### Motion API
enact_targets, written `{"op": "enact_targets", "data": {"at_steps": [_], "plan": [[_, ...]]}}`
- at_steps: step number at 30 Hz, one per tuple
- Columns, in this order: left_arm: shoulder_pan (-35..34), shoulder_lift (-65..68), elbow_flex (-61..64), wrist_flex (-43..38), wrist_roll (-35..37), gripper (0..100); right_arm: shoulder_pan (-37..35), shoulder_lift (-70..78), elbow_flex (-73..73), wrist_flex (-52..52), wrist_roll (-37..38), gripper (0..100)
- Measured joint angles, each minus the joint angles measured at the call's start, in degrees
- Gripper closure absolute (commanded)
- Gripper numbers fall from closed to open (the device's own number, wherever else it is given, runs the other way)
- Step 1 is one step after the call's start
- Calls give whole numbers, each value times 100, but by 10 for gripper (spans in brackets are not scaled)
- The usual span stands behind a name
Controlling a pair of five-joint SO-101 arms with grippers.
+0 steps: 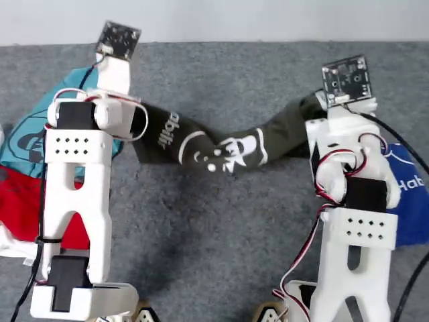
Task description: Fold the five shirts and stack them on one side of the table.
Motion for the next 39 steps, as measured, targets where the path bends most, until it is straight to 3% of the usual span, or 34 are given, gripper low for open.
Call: {"op": "enact_targets", "data": {"at_steps": [8, 13, 19, 22, 26, 32, 39], "plan": [[0, 747, -492, -1565, 44, 988, -211, 1275, -571, -747, 0, 988], [0, 1424, -1705, -1697, 53, 987, -211, 2541, -2356, -316, 0, 988], [-281, 2189, -2963, -747, 53, 987, -246, 3938, -4598, 1310, 0, 988], [-466, 2514, -3051, 149, -70, 987, -264, 4352, -4791, 2356, 0, 988], [-607, 2989, -3051, 1389, -791, 987, -264, 4466, -4835, 3560, 132, 988], [-791, 3692, -3051, 2382, -1451, 987, -246, 4448, -4510, 4985, 615, 988], [-1090, 3807, -2752, 2418, -1679, 987, 9, 3429, -2567, 5046, 1187, 988]]}}
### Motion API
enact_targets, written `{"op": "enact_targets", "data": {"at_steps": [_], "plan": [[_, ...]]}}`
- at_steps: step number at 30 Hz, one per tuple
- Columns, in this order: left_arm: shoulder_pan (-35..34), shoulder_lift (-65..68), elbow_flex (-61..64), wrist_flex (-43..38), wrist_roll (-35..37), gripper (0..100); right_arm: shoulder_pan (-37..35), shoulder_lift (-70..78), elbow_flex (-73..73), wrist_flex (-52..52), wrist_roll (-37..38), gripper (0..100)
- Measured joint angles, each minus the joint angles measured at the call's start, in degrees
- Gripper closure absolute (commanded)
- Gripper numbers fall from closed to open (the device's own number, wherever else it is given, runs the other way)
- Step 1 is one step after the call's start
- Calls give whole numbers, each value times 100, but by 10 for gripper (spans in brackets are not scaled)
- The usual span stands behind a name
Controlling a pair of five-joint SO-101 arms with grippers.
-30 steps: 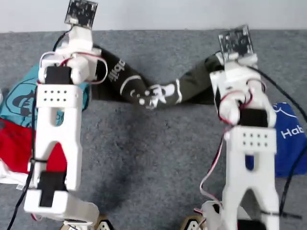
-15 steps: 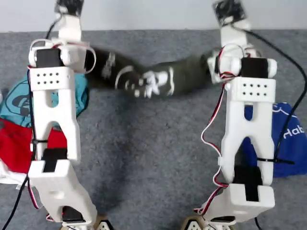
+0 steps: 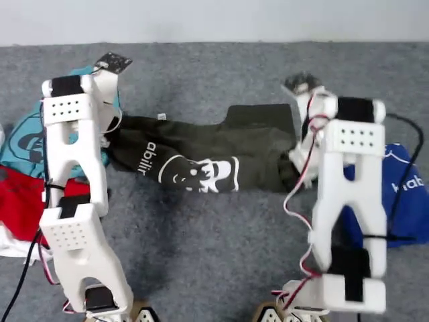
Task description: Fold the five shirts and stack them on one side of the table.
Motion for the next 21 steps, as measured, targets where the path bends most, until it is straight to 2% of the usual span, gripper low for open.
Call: {"op": "enact_targets", "data": {"at_steps": [5, 13, 21], "plan": [[-44, -352, 1284, -9, -404, 987, 202, -1407, 1855, -273, 369, 988], [-62, -2057, 3710, 9, -993, 987, 431, -3473, 4352, -659, 1160, 988], [-62, -3666, 4457, 9, -1363, 987, 492, -4941, 4967, -343, 1662, 988]]}}
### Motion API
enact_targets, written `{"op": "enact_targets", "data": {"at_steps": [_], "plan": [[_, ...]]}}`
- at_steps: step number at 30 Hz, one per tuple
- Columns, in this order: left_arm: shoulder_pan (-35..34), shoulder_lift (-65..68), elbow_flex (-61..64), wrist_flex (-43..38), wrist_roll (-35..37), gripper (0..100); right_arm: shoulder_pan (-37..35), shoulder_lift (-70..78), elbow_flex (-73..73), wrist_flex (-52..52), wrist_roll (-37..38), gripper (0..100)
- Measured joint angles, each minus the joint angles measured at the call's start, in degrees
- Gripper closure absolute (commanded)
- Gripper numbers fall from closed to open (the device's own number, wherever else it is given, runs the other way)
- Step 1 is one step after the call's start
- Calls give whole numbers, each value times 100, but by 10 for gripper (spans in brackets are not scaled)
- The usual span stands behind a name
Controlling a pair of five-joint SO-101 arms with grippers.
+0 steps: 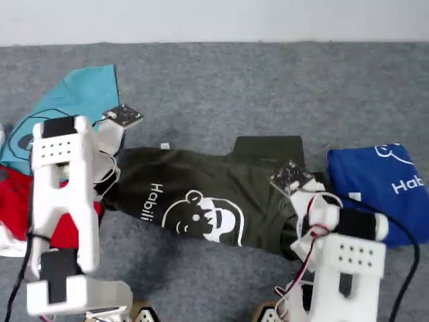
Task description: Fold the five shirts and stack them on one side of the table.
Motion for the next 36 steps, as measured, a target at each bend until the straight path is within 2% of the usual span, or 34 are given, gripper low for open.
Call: {"op": "enact_targets", "data": {"at_steps": [5, 11, 17, 27, 36], "plan": [[0, 18, 35, 0, -70, 987, 97, -325, 9, 149, 35, 988], [0, 738, 35, -79, -88, 987, 659, -343, -176, 255, 308, 988], [0, 1319, 35, -308, -202, 987, 730, -343, -185, 334, 413, 988], [-835, 2435, 35, -1538, -220, 987, 730, -352, 97, 334, 413, 988], [-747, 2804, -88, -1319, -422, 968, 730, -352, 97, 352, 431, 988]]}}
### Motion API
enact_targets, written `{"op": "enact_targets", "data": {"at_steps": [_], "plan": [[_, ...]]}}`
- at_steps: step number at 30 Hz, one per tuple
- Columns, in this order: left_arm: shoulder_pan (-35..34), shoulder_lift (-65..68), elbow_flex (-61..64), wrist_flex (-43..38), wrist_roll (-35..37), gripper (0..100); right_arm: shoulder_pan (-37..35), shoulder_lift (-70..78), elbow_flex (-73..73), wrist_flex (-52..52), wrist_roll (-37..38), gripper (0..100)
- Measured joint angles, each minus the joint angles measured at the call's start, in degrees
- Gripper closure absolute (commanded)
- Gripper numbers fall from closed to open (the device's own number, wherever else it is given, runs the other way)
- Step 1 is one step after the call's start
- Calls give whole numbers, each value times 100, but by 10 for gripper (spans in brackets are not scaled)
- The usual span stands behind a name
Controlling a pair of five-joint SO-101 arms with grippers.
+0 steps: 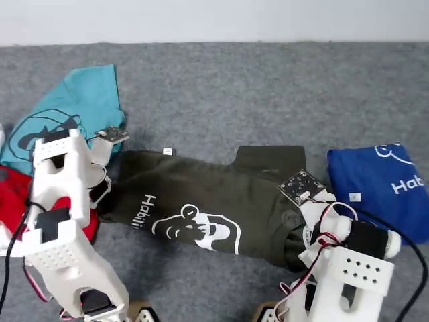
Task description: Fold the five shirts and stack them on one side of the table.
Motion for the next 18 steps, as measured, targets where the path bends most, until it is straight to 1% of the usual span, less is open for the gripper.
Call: {"op": "enact_targets", "data": {"at_steps": [3, 7, 8, 11, 12, 14, 18], "plan": [[176, 62, -35, 220, -9, 918, 0, 0, 0, 0, 0, 989], [316, 211, -325, 659, 114, 906, 9, 0, 0, 26, 0, 982], [343, 229, -492, 756, 185, 906, 44, 0, 0, 26, 0, 962], [334, 220, -1143, 1178, 281, 905, 211, 0, 0, 26, 0, 831], [334, 220, -1363, 1222, 290, 904, 308, 0, 0, 26, 0, 805], [343, 220, -1670, 1275, 290, 882, 501, 0, 0, 26, 0, 811], [334, 70, -1802, 1292, 308, 865, 870, 0, -158, 26, 0, 812]]}}
